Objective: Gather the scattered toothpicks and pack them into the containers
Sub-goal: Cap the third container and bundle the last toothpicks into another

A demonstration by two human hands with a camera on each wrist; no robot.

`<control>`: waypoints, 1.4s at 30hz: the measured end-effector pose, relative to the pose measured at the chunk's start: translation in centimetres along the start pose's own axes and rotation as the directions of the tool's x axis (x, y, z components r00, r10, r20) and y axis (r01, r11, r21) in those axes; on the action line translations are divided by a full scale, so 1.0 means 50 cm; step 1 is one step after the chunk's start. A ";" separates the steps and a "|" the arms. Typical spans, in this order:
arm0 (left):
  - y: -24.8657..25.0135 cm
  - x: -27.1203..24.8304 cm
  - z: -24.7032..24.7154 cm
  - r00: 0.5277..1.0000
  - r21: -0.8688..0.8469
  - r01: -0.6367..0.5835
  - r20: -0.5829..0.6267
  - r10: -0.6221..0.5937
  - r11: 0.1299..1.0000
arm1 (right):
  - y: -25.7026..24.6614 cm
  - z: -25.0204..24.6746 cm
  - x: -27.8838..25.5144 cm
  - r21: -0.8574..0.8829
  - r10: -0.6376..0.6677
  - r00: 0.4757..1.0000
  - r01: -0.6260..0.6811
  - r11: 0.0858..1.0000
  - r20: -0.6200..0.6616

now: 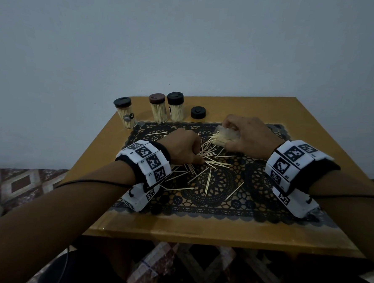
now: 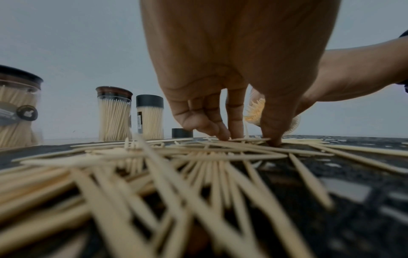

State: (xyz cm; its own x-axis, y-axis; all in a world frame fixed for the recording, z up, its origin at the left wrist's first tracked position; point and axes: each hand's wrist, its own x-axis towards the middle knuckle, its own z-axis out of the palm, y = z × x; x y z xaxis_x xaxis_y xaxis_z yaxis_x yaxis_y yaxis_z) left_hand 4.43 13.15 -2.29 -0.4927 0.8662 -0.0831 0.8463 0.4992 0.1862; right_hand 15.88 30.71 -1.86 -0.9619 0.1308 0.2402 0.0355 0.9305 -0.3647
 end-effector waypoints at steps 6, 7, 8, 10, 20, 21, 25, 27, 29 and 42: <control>-0.002 -0.003 0.000 0.998 0.087 0.032 0.055 -0.037 0.996 | -0.002 -0.003 0.000 -0.029 0.034 0.999 -0.034 0.999 -0.001; -0.002 -0.003 -0.001 0.997 0.108 0.022 0.071 -0.030 0.994 | -0.002 -0.004 0.000 -0.030 0.036 0.999 -0.036 0.999 0.001; 0.000 -0.003 -0.003 0.997 0.125 0.002 0.070 -0.011 0.992 | -0.003 -0.004 0.000 -0.031 0.039 0.999 -0.039 0.999 0.003; 0.000 -0.002 -0.007 0.998 0.139 -0.032 0.049 0.026 0.990 | -0.003 -0.006 -0.001 -0.033 0.043 0.999 -0.043 0.999 0.006; 0.004 -0.007 -0.013 0.998 0.040 -0.044 -0.047 0.045 0.998 | -0.001 -0.004 0.000 -0.003 0.033 0.999 -0.032 0.999 0.035; 0.005 -0.008 -0.013 0.997 0.042 -0.048 -0.060 0.051 0.998 | -0.001 -0.004 0.000 -0.004 0.030 0.999 -0.030 1.000 0.036; 0.012 -0.013 -0.015 0.992 0.054 -0.052 -0.116 0.058 0.997 | 0.000 -0.004 0.001 -0.023 0.026 0.999 -0.025 0.999 0.040; 0.010 -0.013 -0.014 0.993 0.031 -0.016 -0.117 0.020 0.999 | -0.001 -0.004 0.001 -0.021 0.029 0.999 -0.028 0.999 0.038; 0.004 -0.011 -0.013 0.992 0.022 0.039 -0.118 -0.036 0.999 | -0.001 -0.005 0.001 -0.024 0.034 0.999 -0.033 0.999 0.038; -0.003 -0.007 -0.011 0.985 -0.041 0.033 -0.167 -0.039 0.999 | 0.004 -0.003 0.004 -0.043 0.034 0.999 -0.032 0.999 0.039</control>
State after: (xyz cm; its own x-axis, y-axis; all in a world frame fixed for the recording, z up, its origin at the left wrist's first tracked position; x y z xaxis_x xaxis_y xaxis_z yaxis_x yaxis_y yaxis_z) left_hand 4.37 12.76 -1.77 -0.5525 0.8302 0.0745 0.8206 0.5261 0.2235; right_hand 15.72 30.97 -1.74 -0.9699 0.1489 0.1926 0.0781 0.9397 -0.3328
